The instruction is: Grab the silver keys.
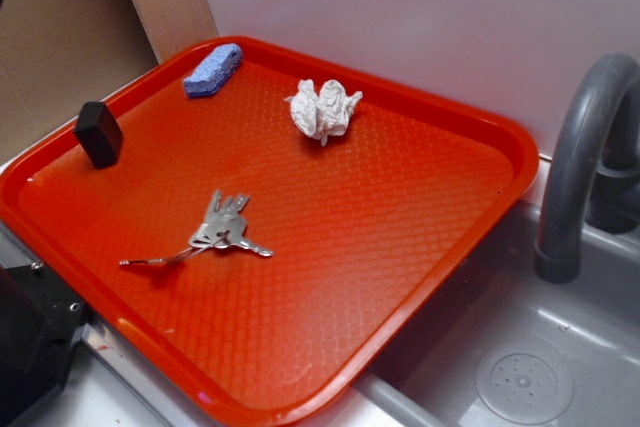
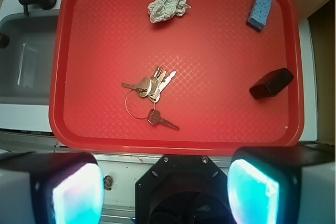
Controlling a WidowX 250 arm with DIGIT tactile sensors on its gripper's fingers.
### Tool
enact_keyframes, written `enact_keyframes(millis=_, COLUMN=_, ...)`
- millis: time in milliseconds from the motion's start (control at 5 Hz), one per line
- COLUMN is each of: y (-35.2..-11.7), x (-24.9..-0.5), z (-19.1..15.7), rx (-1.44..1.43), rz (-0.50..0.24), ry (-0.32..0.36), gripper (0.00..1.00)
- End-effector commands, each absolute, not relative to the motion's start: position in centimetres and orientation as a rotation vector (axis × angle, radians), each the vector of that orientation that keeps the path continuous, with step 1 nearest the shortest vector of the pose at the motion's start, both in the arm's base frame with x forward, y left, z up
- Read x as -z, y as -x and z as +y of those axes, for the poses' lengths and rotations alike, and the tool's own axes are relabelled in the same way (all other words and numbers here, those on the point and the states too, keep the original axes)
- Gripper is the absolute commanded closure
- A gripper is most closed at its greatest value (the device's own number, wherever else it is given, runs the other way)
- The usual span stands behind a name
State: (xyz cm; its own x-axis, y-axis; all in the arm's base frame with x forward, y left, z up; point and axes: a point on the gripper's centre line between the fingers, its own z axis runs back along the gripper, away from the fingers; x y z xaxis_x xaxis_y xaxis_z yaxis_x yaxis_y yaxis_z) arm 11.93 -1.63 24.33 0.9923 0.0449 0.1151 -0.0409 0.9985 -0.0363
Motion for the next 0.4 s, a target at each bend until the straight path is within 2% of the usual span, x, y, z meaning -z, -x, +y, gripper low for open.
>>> enact_keyframes(millis=0, y=-11.9, x=-24.3, z=-1.6, rx=-0.043, rz=-0.116, ry=0.034, gripper=0.00)
enact_keyframes(millis=200, y=-12.1, x=-21.1, z=-3.5, rx=0.020, rz=-0.041, ry=-0.015, gripper=0.00)
